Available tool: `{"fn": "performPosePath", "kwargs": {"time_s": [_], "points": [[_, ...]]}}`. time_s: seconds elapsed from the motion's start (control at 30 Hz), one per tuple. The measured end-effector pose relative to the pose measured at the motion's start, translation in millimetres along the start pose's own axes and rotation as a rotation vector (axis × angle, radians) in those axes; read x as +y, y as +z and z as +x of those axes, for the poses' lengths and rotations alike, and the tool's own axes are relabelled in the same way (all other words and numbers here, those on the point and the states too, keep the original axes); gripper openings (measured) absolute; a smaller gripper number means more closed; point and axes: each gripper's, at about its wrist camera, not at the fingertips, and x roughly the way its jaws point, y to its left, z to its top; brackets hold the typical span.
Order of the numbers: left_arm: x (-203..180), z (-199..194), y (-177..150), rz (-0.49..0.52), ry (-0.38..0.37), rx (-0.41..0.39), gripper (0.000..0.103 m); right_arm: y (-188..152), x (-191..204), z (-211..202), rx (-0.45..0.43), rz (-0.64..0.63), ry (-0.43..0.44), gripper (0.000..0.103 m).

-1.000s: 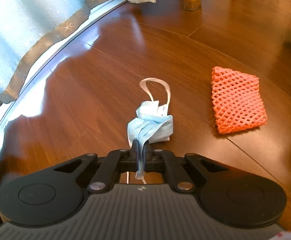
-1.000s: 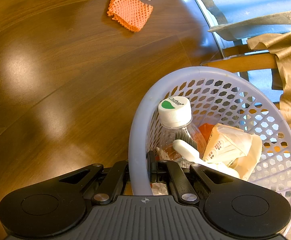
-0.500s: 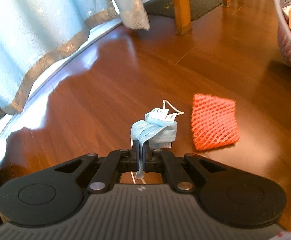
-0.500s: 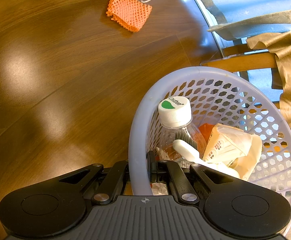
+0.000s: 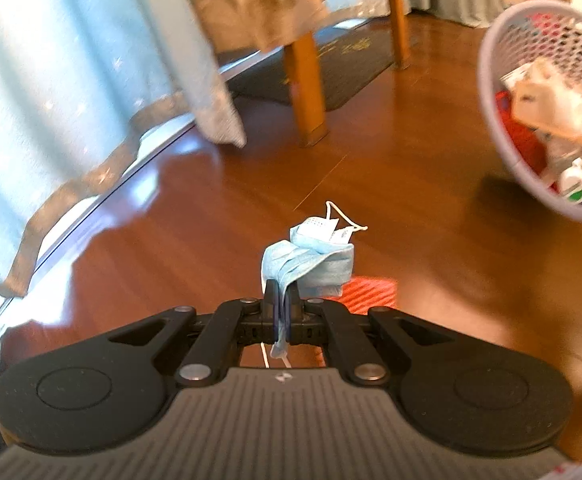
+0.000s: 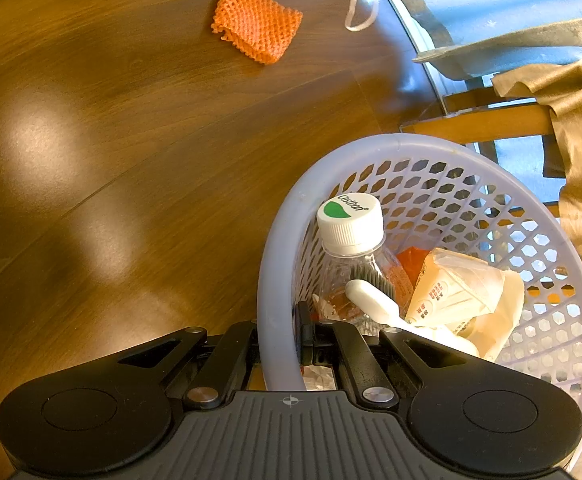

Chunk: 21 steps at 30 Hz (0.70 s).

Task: Collect trash
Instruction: 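Carry the mask into the basket with the left tool while the right tool holds the basket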

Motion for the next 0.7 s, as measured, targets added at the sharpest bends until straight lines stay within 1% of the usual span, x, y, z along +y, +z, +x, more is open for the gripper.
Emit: {"fn": "performPosePath", "kwargs": {"time_s": [0.33, 0.53, 0.63, 0.7], "points": [[-42, -28, 48, 0.041, -0.179, -0.093, 0.001, 0, 1, 0, 0.000, 0.000, 0.001, 0.000], [-85, -31, 74, 0.141, -0.276, -0.137, 0.001, -1, 2, 0, 0.000, 0.001, 0.000, 0.000], [-107, -24, 84, 0.193, -0.307, -0.152, 0.001, -1, 3, 0, -0.001, 0.003, 0.001, 0.000], [-119, -17, 90, 0.209, -0.325, -0.153, 0.001, -2, 3, 0, -0.002, 0.003, 0.001, 0.000]]}}
